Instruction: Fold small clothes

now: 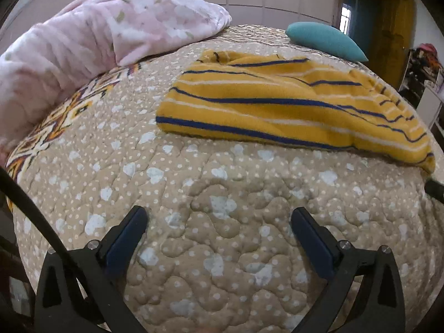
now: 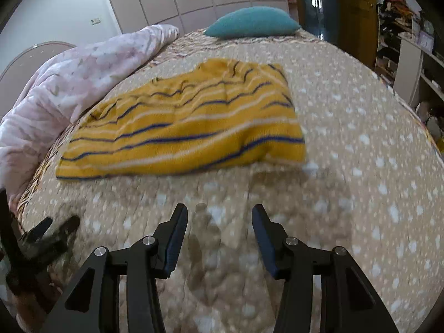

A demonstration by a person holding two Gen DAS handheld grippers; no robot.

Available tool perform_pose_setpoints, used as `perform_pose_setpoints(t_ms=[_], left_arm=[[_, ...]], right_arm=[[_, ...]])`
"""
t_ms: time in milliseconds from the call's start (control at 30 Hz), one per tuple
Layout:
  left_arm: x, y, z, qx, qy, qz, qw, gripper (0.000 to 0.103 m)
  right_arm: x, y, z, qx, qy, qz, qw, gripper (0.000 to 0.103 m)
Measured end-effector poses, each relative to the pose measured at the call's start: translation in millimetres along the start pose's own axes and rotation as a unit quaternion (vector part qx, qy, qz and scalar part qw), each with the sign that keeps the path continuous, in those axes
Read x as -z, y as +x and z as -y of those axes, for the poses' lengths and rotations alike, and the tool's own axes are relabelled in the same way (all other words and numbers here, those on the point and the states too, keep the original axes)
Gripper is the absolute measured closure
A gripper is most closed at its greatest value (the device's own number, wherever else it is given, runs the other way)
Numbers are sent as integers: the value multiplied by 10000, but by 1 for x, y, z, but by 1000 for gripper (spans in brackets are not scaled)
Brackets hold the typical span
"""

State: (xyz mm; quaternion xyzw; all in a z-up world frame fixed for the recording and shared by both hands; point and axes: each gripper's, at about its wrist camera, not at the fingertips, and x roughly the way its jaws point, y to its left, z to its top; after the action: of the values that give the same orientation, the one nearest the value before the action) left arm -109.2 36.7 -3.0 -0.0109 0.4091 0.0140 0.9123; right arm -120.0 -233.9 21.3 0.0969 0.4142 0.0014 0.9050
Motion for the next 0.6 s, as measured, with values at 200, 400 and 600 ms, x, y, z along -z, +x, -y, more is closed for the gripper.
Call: perform_pose_setpoints(t_ms=[200, 400, 600], left_arm=[[2, 3, -1, 66, 94, 235, 9997, 0], [-7, 9, 1, 29, 146, -143, 9998, 0], [-11, 14, 2, 46, 282, -203, 9994, 0]], right_arm=[[-1, 28, 0, 84, -117, 126, 9998, 36], [-4, 36, -11, 38, -643, -146, 9978, 21], [1, 40, -16, -137, -603, 129, 9980, 3]])
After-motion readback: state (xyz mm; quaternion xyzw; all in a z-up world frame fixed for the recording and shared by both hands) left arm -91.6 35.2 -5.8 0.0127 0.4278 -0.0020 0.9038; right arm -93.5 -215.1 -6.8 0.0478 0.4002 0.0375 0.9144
